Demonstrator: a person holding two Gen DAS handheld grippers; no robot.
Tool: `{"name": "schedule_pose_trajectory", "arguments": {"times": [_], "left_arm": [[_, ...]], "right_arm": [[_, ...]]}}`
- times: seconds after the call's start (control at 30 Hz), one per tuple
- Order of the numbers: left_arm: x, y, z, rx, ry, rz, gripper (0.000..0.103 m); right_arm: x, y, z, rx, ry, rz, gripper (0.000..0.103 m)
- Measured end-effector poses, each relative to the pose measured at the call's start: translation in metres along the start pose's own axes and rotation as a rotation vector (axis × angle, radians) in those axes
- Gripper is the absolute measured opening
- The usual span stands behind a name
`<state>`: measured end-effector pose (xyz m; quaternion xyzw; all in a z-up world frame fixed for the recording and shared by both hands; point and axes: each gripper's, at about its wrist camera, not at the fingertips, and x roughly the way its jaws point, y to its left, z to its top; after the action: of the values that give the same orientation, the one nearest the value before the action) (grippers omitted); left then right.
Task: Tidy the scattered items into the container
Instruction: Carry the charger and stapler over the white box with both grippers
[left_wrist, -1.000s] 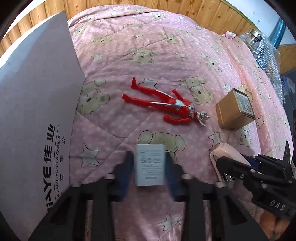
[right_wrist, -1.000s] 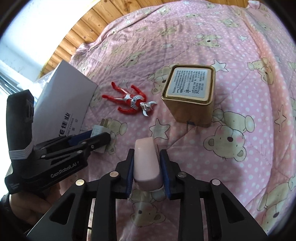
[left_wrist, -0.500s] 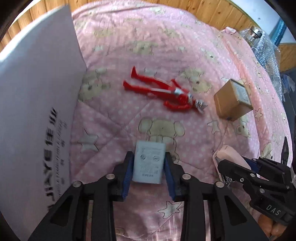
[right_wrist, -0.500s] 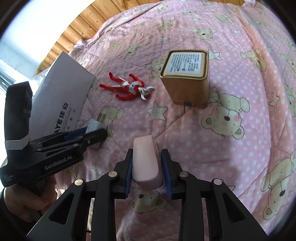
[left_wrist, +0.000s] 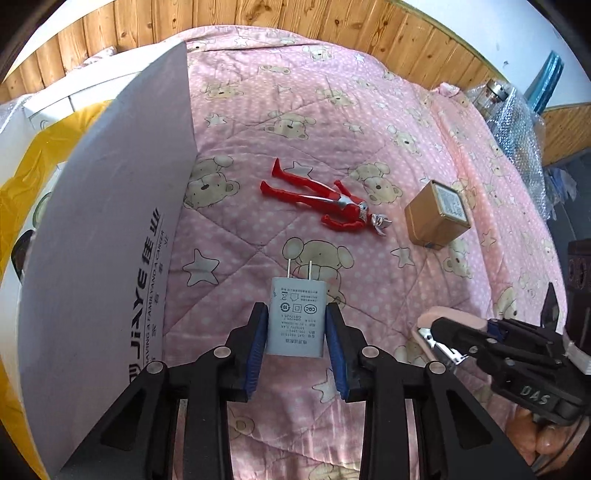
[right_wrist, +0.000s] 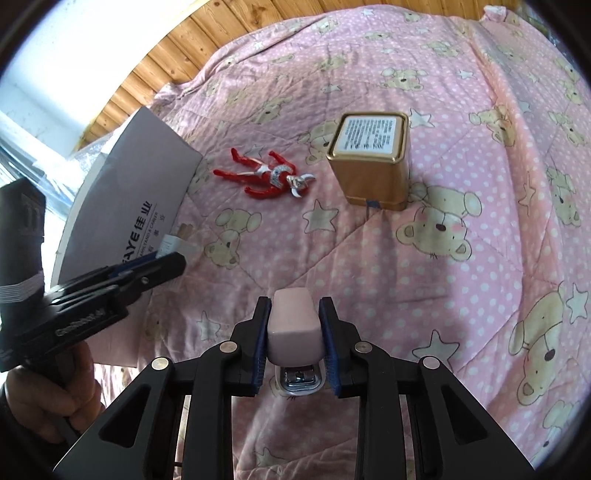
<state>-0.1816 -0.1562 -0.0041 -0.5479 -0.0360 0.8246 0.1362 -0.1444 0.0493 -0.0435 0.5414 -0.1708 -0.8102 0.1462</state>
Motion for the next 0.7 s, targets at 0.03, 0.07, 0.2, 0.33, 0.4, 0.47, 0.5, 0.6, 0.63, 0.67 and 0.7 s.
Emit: {"name": "schedule_pose_trajectory", "arguments": {"times": [0.03,0.07,0.2,0.33,0.4,0.47,0.5,0.6,0.63,0.67,0.7], "left_arm": [[-0.003,-0.002,-0.002,0.004,-0.005,-0.006,0.033],[-0.006,-0.004,-0.004,0.008,-0.01,-0.011,0.033],[-0.004,-0.012,-0.002,0.021,-0.022,-0.03,0.032],[-0.01,-0.017,-0.004,0.028,-0.031,-0.05,0.032],[-0.011,-0.018,-0.005,0.03,-0.037,-0.058,0.032],[-0.016,-0.019,-0.007,0.03,-0.045,-0.065,0.032],[-0.019,-0.019,-0.008,0.029,-0.05,-0.068,0.032],[-0.027,-0.02,-0.011,0.027,-0.063,-0.077,0.032],[-0.03,-0.02,-0.013,0.029,-0.068,-0.08,0.032],[-0.033,-0.021,-0.014,0.031,-0.072,-0.082,0.032],[-0.036,-0.021,-0.016,0.032,-0.077,-0.084,0.032]], "right_arm": [[0.0,0.0,-0.001,0.005,0.002,0.003,0.028],[-0.001,0.001,-0.001,0.008,0.0,0.01,0.028],[-0.011,0.007,-0.004,0.002,-0.018,0.016,0.027],[-0.017,0.012,-0.006,-0.004,-0.03,0.007,0.027],[-0.02,0.016,-0.007,-0.01,-0.034,0.003,0.027],[-0.024,0.02,-0.008,-0.017,-0.038,0.003,0.027],[-0.026,0.022,-0.009,-0.02,-0.04,0.004,0.027],[-0.03,0.029,-0.012,-0.033,-0.045,-0.001,0.027],[-0.031,0.031,-0.012,-0.037,-0.048,-0.002,0.027],[-0.033,0.033,-0.013,-0.041,-0.051,-0.003,0.027],[-0.034,0.035,-0.014,-0.044,-0.052,-0.006,0.027]]}}
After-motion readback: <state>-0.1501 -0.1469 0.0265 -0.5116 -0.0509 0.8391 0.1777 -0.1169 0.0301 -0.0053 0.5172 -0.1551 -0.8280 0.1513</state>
